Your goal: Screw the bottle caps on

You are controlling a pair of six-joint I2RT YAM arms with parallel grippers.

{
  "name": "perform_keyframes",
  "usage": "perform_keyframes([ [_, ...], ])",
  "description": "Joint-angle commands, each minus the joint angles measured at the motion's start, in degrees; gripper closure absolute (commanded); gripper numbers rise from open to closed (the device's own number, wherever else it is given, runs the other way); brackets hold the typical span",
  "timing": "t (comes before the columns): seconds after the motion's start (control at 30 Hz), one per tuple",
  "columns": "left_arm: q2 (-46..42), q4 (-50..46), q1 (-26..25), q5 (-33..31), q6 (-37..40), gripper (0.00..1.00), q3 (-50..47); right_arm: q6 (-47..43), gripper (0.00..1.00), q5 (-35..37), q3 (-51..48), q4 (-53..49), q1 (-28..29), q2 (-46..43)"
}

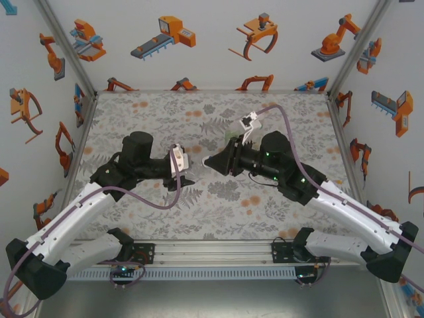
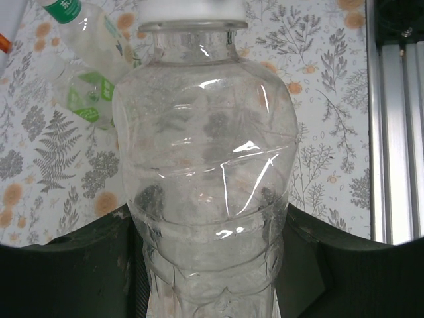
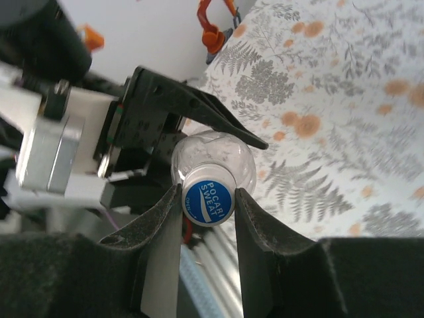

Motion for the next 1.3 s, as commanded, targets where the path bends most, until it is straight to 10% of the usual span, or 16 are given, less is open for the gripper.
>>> perform_keyframes([
  [0.0,-1.8,2.5,-0.2,1.8,-0.3,1.00,-0.3,21.5,1.00,10.0,-0.6,-3.2,-0.6,0.2],
  [0.37,-1.5,2.5,-0.2,2.0,-0.4,1.00,-0.4,18.2,0.90,7.1,2.9,-5.2,-0.6,1.0],
  [0.53,-1.5,2.5,-0.2,2.0,-0.4,1.00,-0.4,2.0,0.58,4.6,8.0,-9.2,-0.6,0.8],
  [1.27,-1.5,1.5,-0.3,5.2,0.6,1.00,-0.1,-79.9,0.43,-24.5,20.0,-28.9,-0.8,5.1],
])
